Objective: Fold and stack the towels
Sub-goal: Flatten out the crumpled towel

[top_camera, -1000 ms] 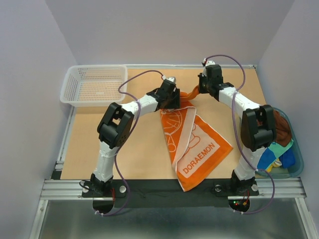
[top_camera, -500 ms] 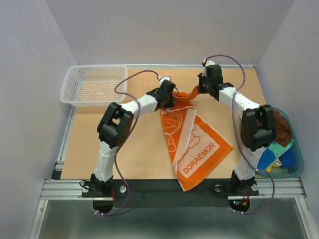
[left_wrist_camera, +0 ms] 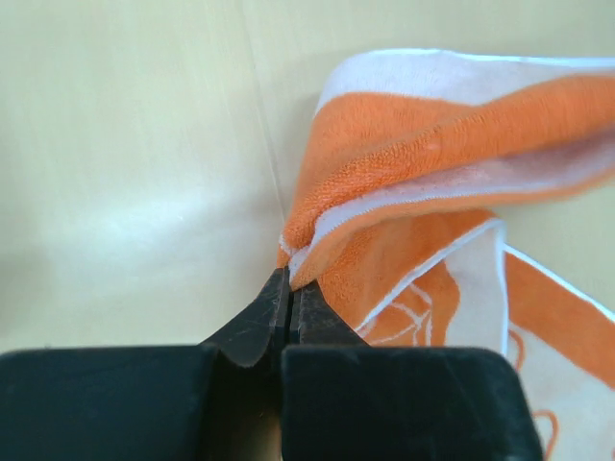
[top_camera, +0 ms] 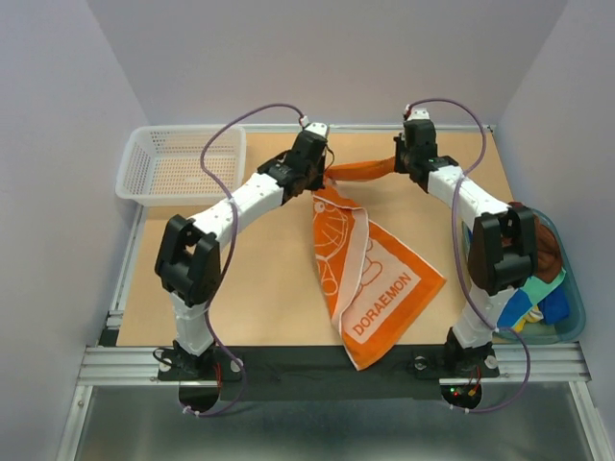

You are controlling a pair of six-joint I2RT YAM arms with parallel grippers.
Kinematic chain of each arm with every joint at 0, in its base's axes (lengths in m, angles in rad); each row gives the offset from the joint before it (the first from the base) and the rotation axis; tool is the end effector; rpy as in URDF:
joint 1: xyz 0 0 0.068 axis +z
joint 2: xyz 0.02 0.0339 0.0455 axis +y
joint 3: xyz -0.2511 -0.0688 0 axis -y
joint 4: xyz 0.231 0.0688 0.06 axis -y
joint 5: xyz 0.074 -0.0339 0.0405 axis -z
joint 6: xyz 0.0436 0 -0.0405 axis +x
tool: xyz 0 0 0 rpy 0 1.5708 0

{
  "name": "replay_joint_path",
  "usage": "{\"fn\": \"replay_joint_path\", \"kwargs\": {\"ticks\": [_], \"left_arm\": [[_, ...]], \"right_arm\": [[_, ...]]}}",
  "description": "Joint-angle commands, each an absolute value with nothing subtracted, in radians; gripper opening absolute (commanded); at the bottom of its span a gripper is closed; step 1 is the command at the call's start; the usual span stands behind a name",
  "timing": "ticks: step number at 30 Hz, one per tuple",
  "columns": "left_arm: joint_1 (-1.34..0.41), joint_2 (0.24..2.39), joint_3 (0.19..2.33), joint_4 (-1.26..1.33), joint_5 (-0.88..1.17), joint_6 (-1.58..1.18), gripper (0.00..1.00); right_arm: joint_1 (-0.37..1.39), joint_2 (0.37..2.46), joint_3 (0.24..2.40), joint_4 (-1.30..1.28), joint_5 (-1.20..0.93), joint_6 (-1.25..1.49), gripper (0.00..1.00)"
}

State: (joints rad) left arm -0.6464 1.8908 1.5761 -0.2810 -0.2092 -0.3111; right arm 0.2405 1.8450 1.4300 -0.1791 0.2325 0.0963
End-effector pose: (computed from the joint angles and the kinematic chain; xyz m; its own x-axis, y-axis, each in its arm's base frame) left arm 0.3517 -0.2540 0.2720 -0.5647 0.0510 -0.8237 0.2932 0.9454 -0.1424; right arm 0.4104 0.0903 0.2518 -0.5456 -0.0375 -0.8372 0.0061 0.9988 -0.0487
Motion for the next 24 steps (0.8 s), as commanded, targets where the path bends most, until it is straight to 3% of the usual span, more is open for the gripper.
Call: {"fn": "replay_joint_path", "kwargs": {"ticks": [1,8,15,24], "left_arm": [[-0.603,1.731,1.684,-0.339,-0.175,-0.088,0.0],[-0.557,1.641,1.857,-0.471,0.144,0.066,0.0],[-0.568,1.638,1.93,-0.495,0.489,0.029,0.0],[-0.782,1.664,1.945,-0.477,0.529,-0.038,0.0]], "right_arm": [[0.212,1.729,1.525,-0.146,0.389,0.061,0.01],[0.19,1.623,1.539,-0.146,0.526,0.028,0.01],[0.181,1.528,1.54,-0.146,0.488,0.009,0.01],[0.181,1.453,1.525,-0.147,0.342,-0.012,0.01]]}}
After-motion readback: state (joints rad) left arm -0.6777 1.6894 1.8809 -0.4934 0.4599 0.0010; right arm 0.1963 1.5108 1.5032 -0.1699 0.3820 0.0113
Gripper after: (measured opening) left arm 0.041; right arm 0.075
